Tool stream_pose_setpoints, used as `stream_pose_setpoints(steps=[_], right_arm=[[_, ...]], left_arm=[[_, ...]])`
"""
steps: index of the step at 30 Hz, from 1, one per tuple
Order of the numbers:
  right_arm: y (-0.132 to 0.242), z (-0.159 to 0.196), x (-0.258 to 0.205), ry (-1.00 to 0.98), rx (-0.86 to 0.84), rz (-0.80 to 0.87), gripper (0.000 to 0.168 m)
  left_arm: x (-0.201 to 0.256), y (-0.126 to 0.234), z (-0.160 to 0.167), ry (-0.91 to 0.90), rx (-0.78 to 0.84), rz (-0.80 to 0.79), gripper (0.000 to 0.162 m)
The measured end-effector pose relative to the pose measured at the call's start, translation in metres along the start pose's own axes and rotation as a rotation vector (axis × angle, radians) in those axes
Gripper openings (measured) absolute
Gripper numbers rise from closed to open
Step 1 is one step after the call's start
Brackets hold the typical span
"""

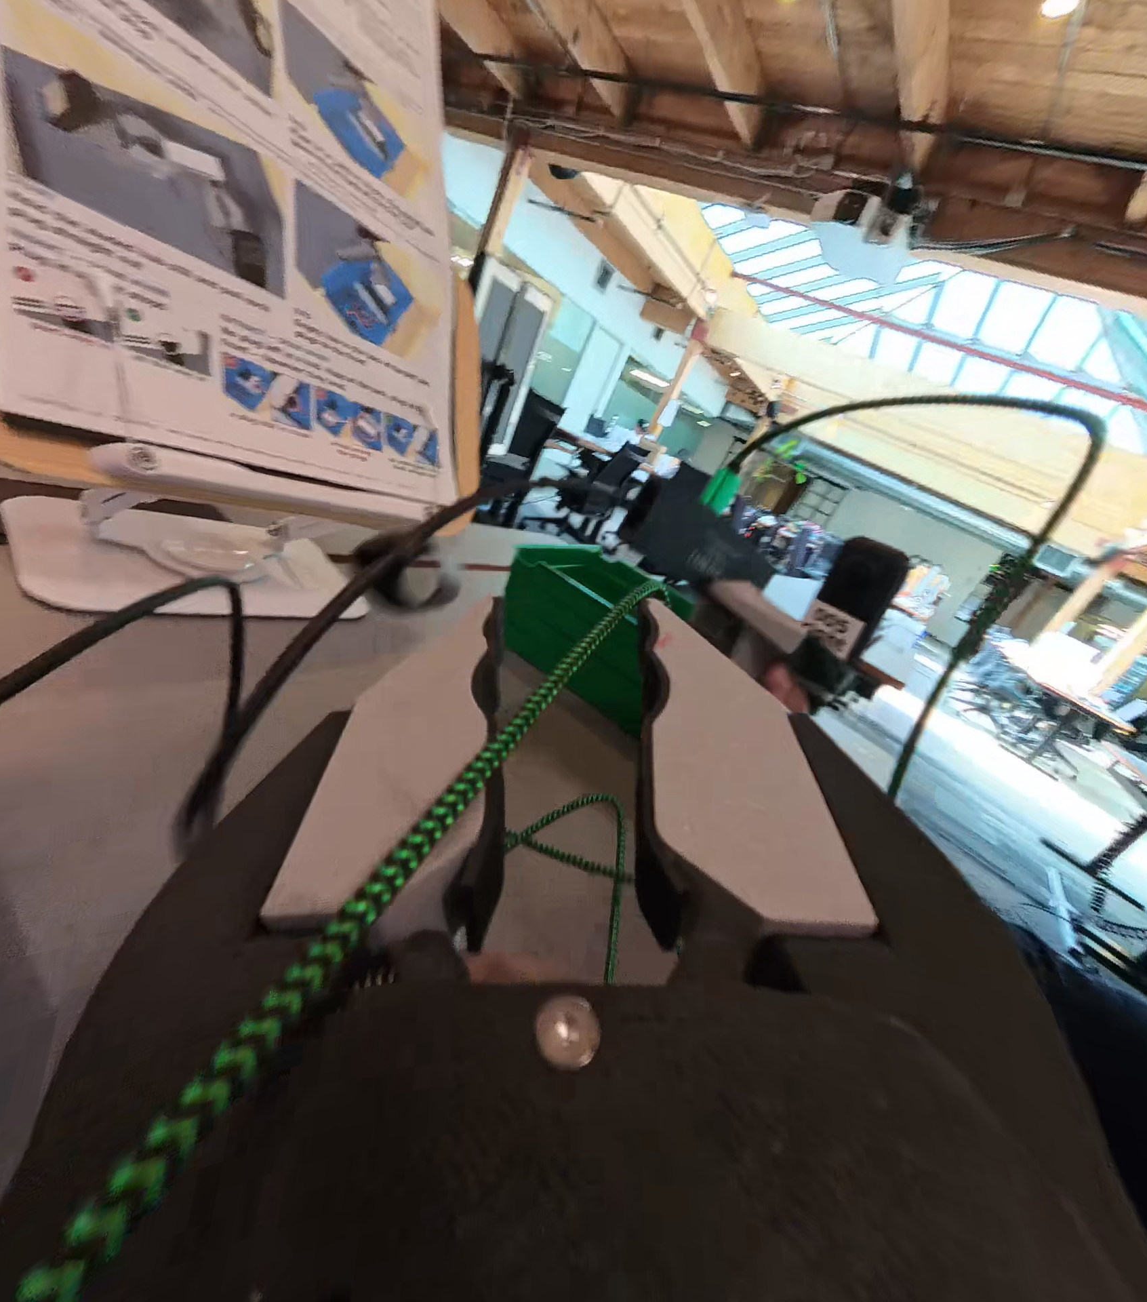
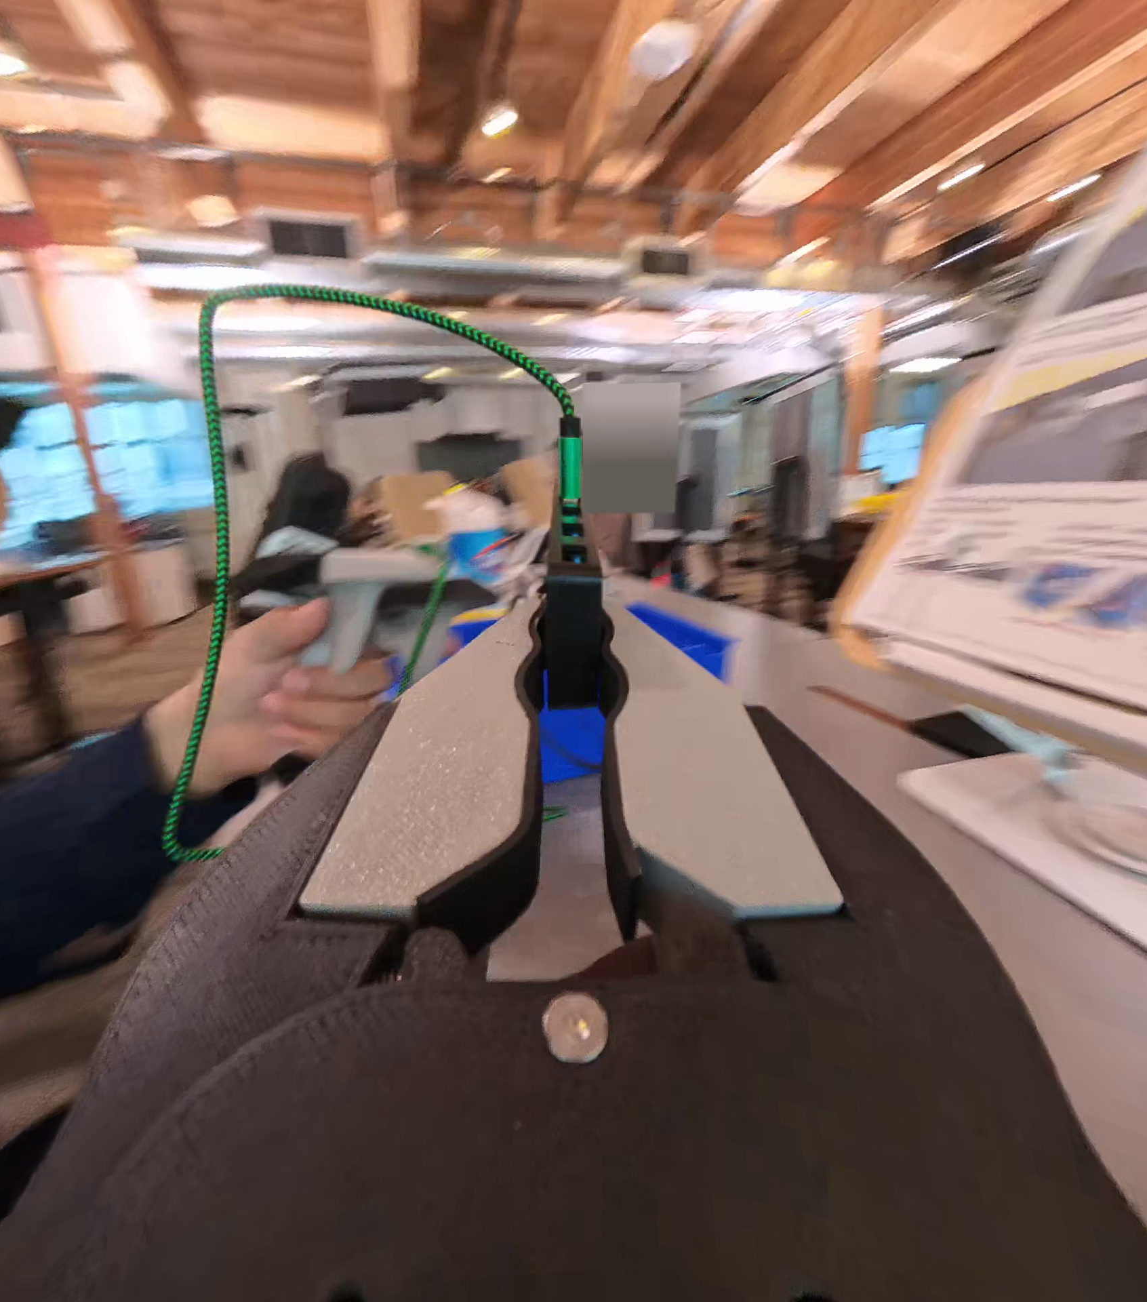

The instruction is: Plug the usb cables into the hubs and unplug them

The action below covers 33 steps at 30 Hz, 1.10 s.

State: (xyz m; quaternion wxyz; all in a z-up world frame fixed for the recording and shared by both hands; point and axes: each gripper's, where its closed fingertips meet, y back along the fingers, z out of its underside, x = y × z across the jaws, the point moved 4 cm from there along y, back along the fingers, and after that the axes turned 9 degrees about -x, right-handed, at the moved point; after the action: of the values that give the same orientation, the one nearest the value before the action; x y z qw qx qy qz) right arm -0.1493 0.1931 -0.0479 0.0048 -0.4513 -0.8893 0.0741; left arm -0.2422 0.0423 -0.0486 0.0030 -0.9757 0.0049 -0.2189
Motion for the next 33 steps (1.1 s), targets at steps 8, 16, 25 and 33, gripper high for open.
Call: stream_pose_setpoints(steps=[8, 16, 25, 33], right_arm=[[0.039, -0.032, 0.025, 0.238, 0.096, 0.5, 0.008], [0.103, -0.072, 0.026, 0.302, 0.352, 0.805, 0.009], [0.12, -0.085, 0.009, 0.436, 0.392, 0.93, 0.008], [0.094, -0.072, 0.018, 0.34, 0.249, 0.684, 0.008]], left_arm=[[-0.019, 0.012, 0.049, -0.195, -0.548, -0.111, 0.036], [0.016, 0.031, 0.036, -0.241, -0.527, 0.049, 0.042], [0.027, 0.042, 0.025, -0.239, -0.474, 0.093, 0.042], [0.031, 0.048, 0.029, -0.255, -0.502, 0.128, 0.041]])
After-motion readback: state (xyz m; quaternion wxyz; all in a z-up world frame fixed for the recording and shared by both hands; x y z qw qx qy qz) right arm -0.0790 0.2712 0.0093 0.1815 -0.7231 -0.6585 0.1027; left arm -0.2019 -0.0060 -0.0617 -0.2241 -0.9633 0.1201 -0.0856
